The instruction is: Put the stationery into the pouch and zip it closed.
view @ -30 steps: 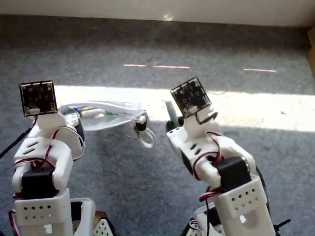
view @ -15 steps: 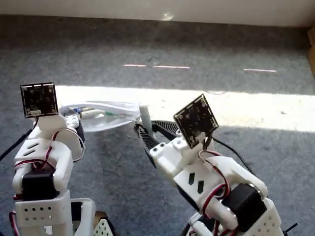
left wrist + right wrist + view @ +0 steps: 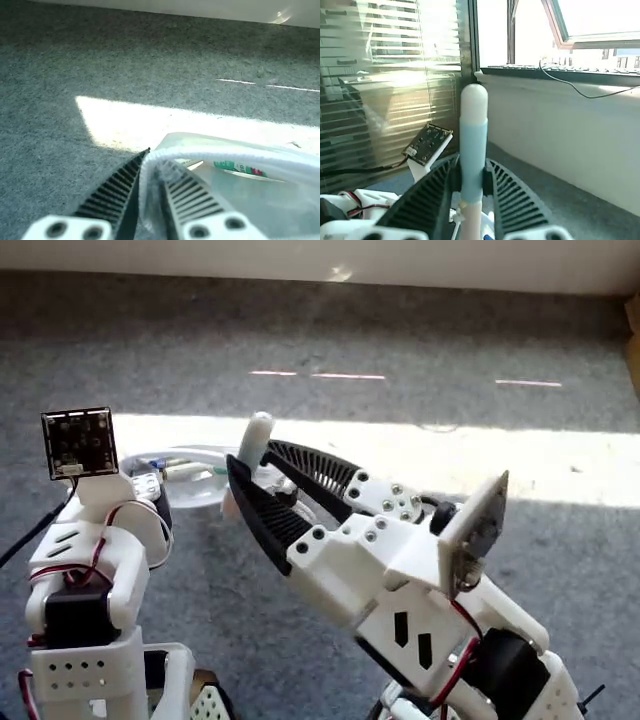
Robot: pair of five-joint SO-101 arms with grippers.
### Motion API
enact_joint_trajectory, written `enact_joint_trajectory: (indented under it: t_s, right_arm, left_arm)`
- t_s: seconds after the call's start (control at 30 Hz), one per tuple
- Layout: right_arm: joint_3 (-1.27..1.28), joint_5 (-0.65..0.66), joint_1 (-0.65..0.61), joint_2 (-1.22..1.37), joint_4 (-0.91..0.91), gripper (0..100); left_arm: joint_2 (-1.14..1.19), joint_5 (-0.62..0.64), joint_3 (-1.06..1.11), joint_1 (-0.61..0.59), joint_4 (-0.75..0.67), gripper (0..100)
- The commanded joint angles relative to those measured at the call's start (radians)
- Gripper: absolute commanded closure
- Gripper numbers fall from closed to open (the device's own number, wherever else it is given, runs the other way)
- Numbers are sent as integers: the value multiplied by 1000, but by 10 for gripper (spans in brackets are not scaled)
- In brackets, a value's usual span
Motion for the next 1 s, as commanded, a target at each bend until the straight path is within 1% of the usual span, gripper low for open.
enact_joint_trajectory:
  t_s: [0.0,0.2,0.23,0.33,0.4,0.8,0.87,0.97]
  right_arm:
    - [-47,-3,-4,-5,-114,995]
    - [67,2,-1,105,-309,995]
    - [81,20,-1,125,-340,995]
    - [133,130,-1,154,-443,995]
    - [185,169,-4,154,-492,995]
    - [378,176,-1,150,-516,995]
    - [424,247,1,150,-549,995]
    - [538,442,-1,151,-687,995]
  left_arm:
    - [-4,-6,1,7,-14,993]
    - [-4,-6,1,5,-14,993]
    - [-4,-6,1,5,-12,993]
    - [-4,-6,1,5,-11,993]
    - [-4,-6,1,5,-9,993]
    - [-4,-6,1,5,-14,993]
    - [-4,-6,1,5,-14,993]
    - [-4,-6,1,5,-14,993]
